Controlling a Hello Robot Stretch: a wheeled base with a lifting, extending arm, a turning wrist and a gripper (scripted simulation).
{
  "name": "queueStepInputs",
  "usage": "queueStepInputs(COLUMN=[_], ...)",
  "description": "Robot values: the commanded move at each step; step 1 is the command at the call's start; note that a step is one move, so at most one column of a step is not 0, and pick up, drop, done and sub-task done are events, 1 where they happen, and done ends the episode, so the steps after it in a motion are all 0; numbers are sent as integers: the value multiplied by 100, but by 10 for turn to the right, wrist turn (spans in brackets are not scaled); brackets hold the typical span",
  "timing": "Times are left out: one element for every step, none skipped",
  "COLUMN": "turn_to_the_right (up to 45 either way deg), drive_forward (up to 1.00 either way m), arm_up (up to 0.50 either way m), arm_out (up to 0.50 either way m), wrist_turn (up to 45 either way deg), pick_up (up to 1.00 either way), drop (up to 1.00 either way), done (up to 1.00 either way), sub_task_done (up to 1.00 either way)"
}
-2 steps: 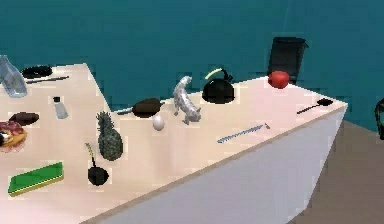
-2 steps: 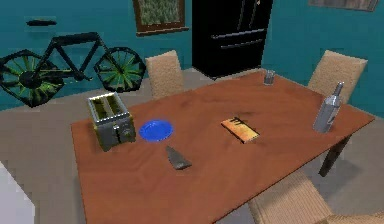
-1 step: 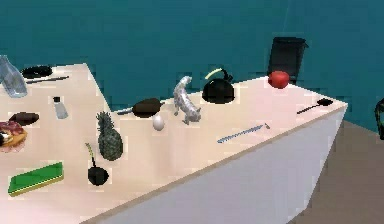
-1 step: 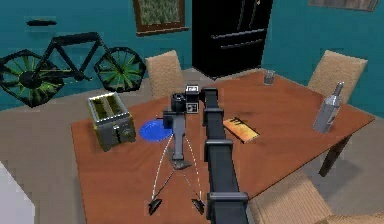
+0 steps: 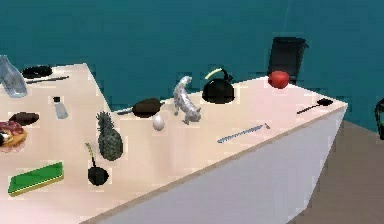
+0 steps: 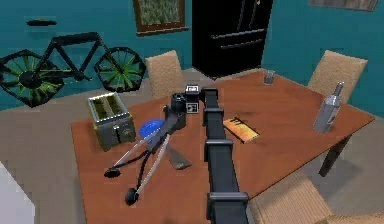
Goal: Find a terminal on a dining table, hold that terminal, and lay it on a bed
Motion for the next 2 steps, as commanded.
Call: queueStepInputs(turn_to_the_right=[0,0], drive_forward=[0,0], arm_up=[0,0], arm_out=[0,0], wrist_turn=[450,450], pick_up=[0,0], drop=[0,0], done=[0,0], sub_task_done=[0,0])
